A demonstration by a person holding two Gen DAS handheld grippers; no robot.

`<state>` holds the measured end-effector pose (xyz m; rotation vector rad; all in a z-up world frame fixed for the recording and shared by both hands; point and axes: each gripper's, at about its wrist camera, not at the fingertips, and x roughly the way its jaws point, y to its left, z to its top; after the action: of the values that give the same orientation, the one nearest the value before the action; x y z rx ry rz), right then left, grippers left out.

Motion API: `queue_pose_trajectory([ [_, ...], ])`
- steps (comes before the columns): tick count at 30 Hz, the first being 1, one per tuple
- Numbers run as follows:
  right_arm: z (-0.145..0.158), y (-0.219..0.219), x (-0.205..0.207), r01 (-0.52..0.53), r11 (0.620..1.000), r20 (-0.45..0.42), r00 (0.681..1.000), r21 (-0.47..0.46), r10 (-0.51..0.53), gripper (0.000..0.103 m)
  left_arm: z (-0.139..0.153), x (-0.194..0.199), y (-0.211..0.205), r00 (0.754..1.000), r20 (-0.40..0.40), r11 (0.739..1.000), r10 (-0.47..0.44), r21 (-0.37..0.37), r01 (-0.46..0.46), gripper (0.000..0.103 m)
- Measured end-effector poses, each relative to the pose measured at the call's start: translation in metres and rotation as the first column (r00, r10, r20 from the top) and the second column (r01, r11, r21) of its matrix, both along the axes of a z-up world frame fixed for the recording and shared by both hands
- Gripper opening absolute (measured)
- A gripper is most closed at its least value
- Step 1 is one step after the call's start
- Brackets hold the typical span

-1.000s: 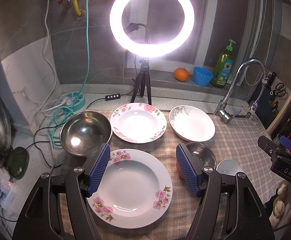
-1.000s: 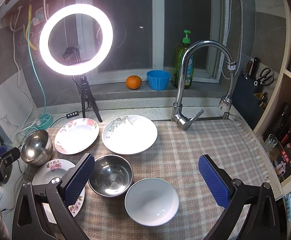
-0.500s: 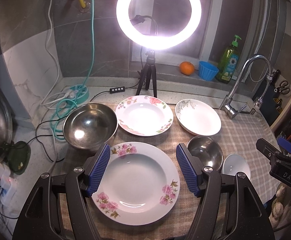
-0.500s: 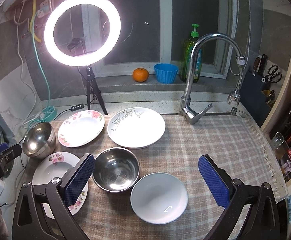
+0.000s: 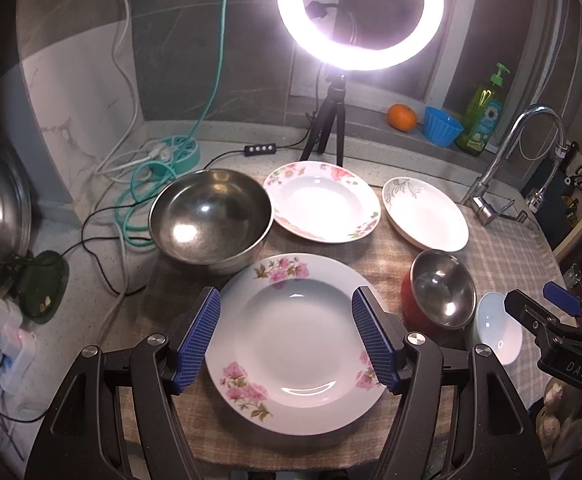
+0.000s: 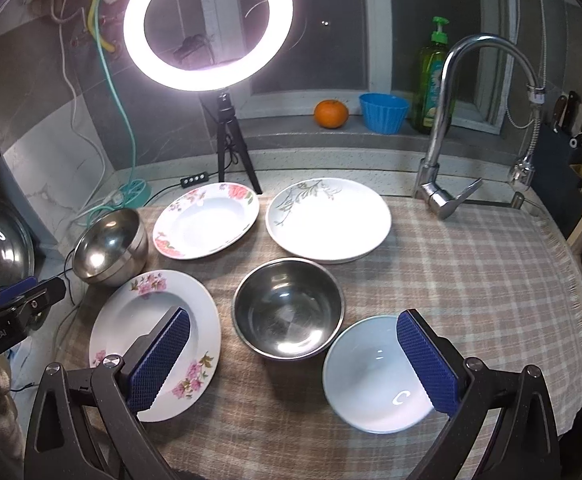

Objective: Organize plates and bowls

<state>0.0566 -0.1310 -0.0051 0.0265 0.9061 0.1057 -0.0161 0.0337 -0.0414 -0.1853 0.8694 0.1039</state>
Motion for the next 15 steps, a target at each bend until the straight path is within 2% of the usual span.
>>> queue_pose_trajectory([
  [3,-0.006,0.01,0.001,-0.025,1.0,-0.019,1.0,0.004,0.025,0.101,-0.008,-0.001,0.01,1.0,-0.027,1.0,0.013,-0.018,-0.014,0.068],
  [8,-0.018,0.023,0.002,-0.054,0.998,-0.061,0.997,0.018,0.055,0.089,-0.023,-0.001,0.026,0.997,-0.078,0.999,0.029,-0.041,-0.032,0.061],
  [11,-0.023,0.029,0.002,-0.067,0.997,-0.08,0.994,0.033,0.07,0.085,-0.032,-0.001,0.034,0.994,-0.109,0.998,0.032,-0.058,-0.039,0.06],
  [13,-0.029,0.031,0.003,-0.071,0.996,-0.106,0.991,0.062,0.078,0.084,-0.039,-0.001,0.041,0.991,-0.134,0.996,0.03,-0.085,-0.041,0.059],
  [15,-0.036,0.033,0.003,-0.071,0.993,-0.137,0.987,0.097,0.084,0.077,-0.048,0.001,0.049,0.986,-0.166,0.991,0.024,-0.125,-0.046,0.053],
])
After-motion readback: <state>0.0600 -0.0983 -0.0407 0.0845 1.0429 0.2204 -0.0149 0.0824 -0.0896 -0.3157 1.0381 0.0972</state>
